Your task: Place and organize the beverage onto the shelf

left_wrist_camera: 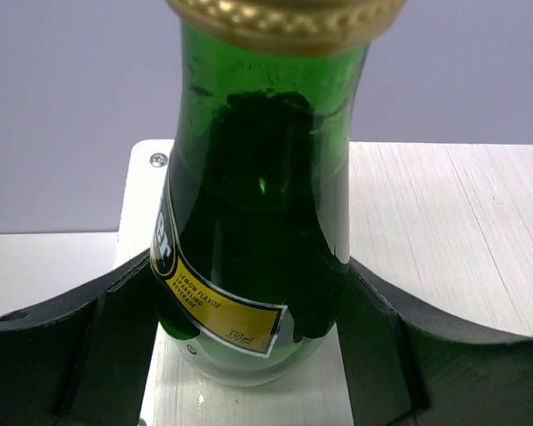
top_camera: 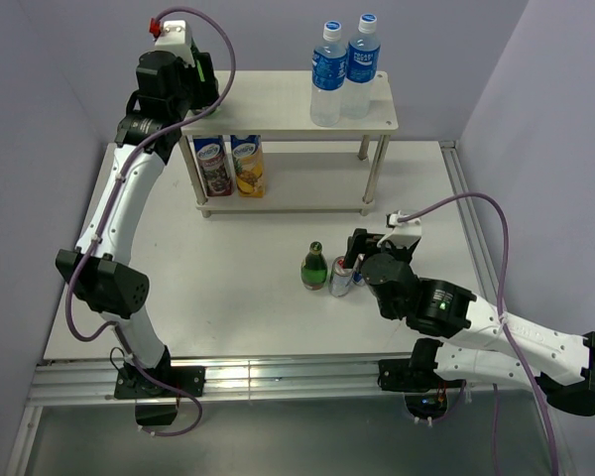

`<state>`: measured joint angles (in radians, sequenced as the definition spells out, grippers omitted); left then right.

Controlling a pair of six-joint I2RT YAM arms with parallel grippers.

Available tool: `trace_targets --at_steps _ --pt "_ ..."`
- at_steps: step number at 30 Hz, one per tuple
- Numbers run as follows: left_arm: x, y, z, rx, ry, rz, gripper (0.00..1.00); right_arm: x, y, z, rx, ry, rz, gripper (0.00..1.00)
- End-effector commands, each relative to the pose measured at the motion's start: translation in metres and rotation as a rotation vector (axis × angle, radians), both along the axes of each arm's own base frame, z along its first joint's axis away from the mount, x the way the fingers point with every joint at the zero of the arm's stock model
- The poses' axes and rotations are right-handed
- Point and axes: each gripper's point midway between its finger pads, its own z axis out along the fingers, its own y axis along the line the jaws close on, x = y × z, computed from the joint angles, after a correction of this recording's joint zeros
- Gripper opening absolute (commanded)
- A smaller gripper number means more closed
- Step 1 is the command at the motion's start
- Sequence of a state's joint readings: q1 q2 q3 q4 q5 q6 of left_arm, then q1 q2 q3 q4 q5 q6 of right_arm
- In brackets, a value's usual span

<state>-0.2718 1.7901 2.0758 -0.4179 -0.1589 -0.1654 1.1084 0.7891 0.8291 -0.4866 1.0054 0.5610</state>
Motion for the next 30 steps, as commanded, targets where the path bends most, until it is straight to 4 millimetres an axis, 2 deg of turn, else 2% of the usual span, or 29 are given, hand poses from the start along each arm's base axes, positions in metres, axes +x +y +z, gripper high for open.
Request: trace_targets --at_steps 1,3,4,7,8,10,11,12,14,16,17,18,19,20,21,22,23,24,25,26,27,28,29,30 --pt "-0.015 -0.008 0.016 -0.032 -0.033 -0.047 0.75 0.000 -0.004 0.003 0.039 -0.020 -0.024 0.83" --pt "-0.017 -0.008 0.011 -0.030 -0.021 -0.047 0.78 -0.001 -0.004 0.002 0.041 -0.019 -0.024 0.83" --pt "-0.020 -0.008 0.013 -0.031 -0.023 -0.049 0.87 0.000 -0.005 0.002 0.040 -0.018 -0.027 0.83" --pt "-0.027 -0.007 0.012 -0.029 -0.019 -0.046 0.98 -0.001 -0.005 0.001 0.044 -0.017 -0.028 0.83" --pt "-0.029 -0.009 0.006 -0.024 -0.003 -0.049 0.99 -0.001 -0.005 0.001 0.045 -0.017 -0.027 0.83" --pt "-0.038 -0.006 0.009 -0.027 -0.008 -0.039 0.99 -0.001 -0.006 0.001 0.051 -0.019 -0.029 0.83" --pt "-0.041 -0.007 0.001 -0.024 0.005 -0.039 0.99 -0.001 -0.006 0.001 0.052 -0.020 -0.029 0.83" --pt "-0.050 -0.004 0.008 -0.031 -0.011 -0.036 0.99 -0.002 -0.006 0.001 0.052 -0.018 -0.028 0.83" --pt "-0.058 -0.004 0.000 -0.034 0.004 -0.033 0.99 -0.002 -0.006 0.001 0.054 -0.019 -0.026 0.83" --pt "-0.074 0.003 0.008 -0.043 -0.009 -0.017 0.99 -0.002 -0.006 0.000 0.052 -0.016 -0.027 0.83" --pt "-0.081 0.001 -0.001 -0.040 0.017 -0.014 0.99 -0.002 -0.007 0.000 0.051 -0.016 -0.027 0.83" --pt "-0.094 0.005 0.009 -0.048 -0.002 -0.007 0.99 -0.002 -0.007 0.000 0.050 -0.014 -0.029 0.83" --pt "-0.101 0.007 0.007 -0.046 0.003 0.006 0.99 -0.002 -0.008 0.001 0.054 -0.016 -0.031 0.83" --pt "-0.109 0.004 -0.005 -0.041 0.031 0.000 0.99 -0.003 -0.008 0.000 0.050 -0.014 -0.028 0.83" --pt "-0.126 0.007 0.002 -0.050 0.011 0.001 0.99 -0.003 -0.009 0.000 0.053 -0.014 -0.030 0.83" --pt "-0.135 0.001 -0.019 -0.034 0.048 -0.007 0.99 -0.003 -0.010 0.000 0.052 -0.016 -0.032 0.83" --pt "-0.145 -0.001 -0.024 -0.034 0.049 -0.014 0.99 -0.003 -0.010 0.001 0.052 -0.016 -0.032 0.83" --pt "-0.166 0.000 -0.012 -0.061 -0.003 -0.030 0.99 -0.003 -0.010 0.001 0.053 -0.018 -0.034 0.83" --pt "-0.178 -0.017 -0.044 -0.044 0.047 -0.084 0.99 -0.003 -0.011 0.001 0.050 -0.018 -0.036 0.83" --pt "-0.191 -0.027 -0.052 -0.084 0.051 -0.116 0.99 -0.003 -0.011 0.001 0.044 -0.018 -0.035 0.83" --pt "-0.210 -0.035 -0.039 -0.156 -0.012 -0.171 0.99 -0.002 -0.011 0.001 0.042 -0.019 -0.037 0.83" --pt "-0.225 -0.058 -0.082 -0.159 0.058 -0.254 0.99 -0.002 -0.011 0.004 0.046 -0.023 -0.038 0.83" --pt "-0.237 -0.072 -0.094 -0.231 0.072 -0.297 0.99 -0.002 -0.011 0.004 0.042 -0.023 -0.039 0.83" --pt "-0.254 -0.076 -0.095 -0.289 0.039 -0.331 0.99 -0.001 -0.010 0.004 0.039 -0.023 -0.042 0.83"
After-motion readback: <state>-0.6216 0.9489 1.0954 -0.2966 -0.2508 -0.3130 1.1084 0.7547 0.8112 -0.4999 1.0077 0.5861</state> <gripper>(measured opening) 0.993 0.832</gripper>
